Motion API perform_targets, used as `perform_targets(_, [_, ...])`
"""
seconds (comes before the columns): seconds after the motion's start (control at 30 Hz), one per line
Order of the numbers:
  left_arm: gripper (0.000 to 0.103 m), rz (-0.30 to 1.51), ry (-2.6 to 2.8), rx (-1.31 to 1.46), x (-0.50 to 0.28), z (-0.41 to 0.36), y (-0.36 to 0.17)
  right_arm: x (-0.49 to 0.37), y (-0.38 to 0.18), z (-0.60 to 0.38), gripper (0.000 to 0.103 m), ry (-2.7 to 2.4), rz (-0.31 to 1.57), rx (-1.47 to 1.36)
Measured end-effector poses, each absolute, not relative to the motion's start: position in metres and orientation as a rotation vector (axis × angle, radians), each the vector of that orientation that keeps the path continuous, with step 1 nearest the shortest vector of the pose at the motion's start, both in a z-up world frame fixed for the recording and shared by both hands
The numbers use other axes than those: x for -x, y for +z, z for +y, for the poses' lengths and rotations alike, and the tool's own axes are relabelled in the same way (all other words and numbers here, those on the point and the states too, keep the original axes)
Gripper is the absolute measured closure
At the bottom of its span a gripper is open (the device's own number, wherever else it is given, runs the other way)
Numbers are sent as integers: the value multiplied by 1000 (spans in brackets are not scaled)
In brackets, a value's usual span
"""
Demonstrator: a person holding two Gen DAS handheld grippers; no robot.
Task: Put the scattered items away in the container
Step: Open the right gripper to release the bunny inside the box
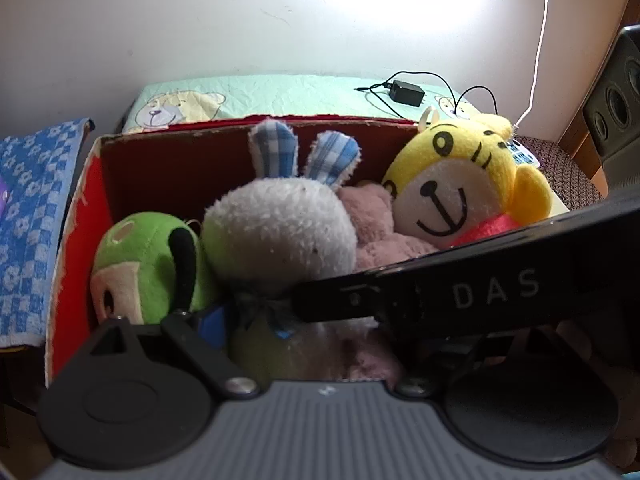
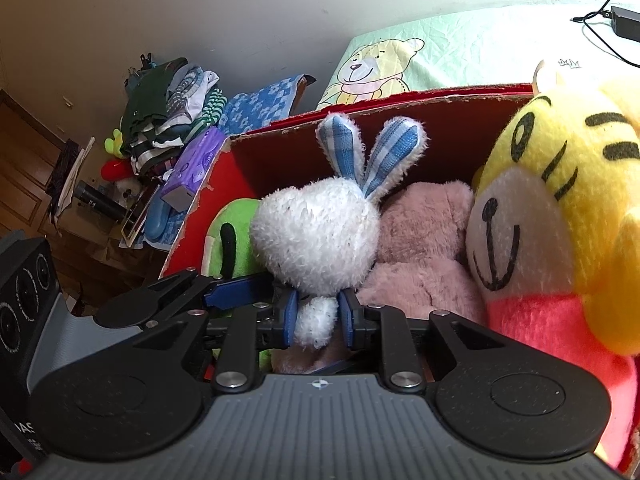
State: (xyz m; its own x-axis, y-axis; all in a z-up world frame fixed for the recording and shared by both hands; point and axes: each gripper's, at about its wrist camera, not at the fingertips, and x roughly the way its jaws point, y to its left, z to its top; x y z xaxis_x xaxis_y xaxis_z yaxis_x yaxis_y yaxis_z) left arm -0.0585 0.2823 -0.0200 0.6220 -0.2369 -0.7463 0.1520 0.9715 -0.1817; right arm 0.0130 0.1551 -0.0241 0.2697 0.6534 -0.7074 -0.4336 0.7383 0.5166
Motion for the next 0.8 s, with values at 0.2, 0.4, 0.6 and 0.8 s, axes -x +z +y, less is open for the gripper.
perform_targets(0.2, [5, 870, -211, 31, 61, 270, -25, -8, -24, 156, 80, 725, 1057, -214])
perform_targets(0.4, [5, 869, -214, 37, 61, 273, -24, -4, -21, 156, 79, 701, 1051, -228])
perform_targets(0.6, [5, 878, -219, 74, 60, 277, -19, 1, -15, 147, 77, 682, 1033, -282])
perform_targets(0.8, [5, 910, -221, 120, 58, 282, -12, 4, -10, 141, 75, 650, 1012, -317])
